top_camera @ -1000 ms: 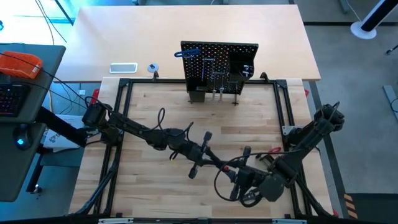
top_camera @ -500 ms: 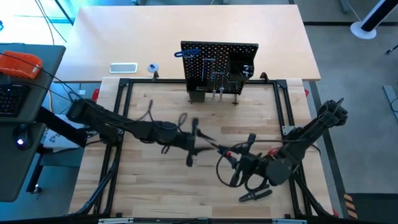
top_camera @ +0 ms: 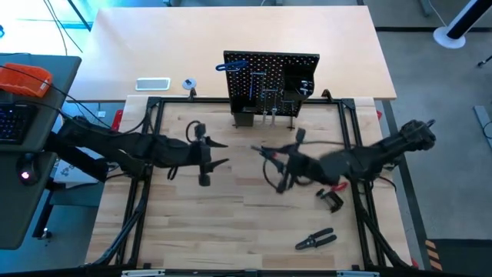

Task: Hang tools onto peg board
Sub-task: Put the bradawl on the pegboard

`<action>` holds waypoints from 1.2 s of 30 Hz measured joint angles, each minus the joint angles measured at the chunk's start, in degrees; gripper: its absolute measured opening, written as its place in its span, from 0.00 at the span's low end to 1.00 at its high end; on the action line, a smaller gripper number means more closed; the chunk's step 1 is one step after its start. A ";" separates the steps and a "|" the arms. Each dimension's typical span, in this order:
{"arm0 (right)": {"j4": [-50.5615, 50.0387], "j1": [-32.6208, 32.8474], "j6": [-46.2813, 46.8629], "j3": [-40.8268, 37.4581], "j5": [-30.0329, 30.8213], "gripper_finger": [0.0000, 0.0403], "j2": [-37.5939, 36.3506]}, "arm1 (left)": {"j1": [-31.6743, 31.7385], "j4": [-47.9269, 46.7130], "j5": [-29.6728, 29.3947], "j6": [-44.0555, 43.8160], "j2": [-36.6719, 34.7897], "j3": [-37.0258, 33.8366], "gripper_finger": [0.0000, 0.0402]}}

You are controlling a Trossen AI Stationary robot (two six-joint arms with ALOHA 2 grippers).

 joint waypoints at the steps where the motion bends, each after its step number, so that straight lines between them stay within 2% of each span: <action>1: -0.68 -1.62 -0.07 0.00 -1.04 0.10 -0.07 | -0.20 -1.90 -0.01 -1.31 0.26 -0.17 0.45; 5: -2.55 -7.96 -0.85 0.00 -4.34 0.10 -0.10 | -1.16 -1.41 0.09 -3.40 1.05 -4.99 0.44; 10: -0.65 -15.69 -1.05 0.00 -13.01 0.10 1.08 | -1.25 5.52 -0.07 -3.48 1.01 -13.15 0.44; 15: 1.68 -21.82 -2.76 0.00 -18.43 0.10 4.43 | -0.72 11.38 -0.05 -3.63 1.01 -19.44 0.44; 18: 1.63 -24.38 -4.35 0.91 -20.50 0.10 7.65 | -0.66 11.72 -0.07 -3.63 1.03 -21.12 0.44; 24: -3.99 -26.09 -7.92 8.67 -20.39 0.10 14.54 | -0.53 11.88 -0.08 -3.22 0.99 -22.16 0.44; 34: -24.68 -28.69 -5.95 28.20 -14.88 0.10 25.94 | -0.18 14.68 -0.13 -1.04 0.99 -22.16 0.44; 36: -27.62 -29.43 -5.86 31.08 -15.56 0.10 27.84 | -0.08 14.48 -0.15 -1.03 1.00 -22.16 0.44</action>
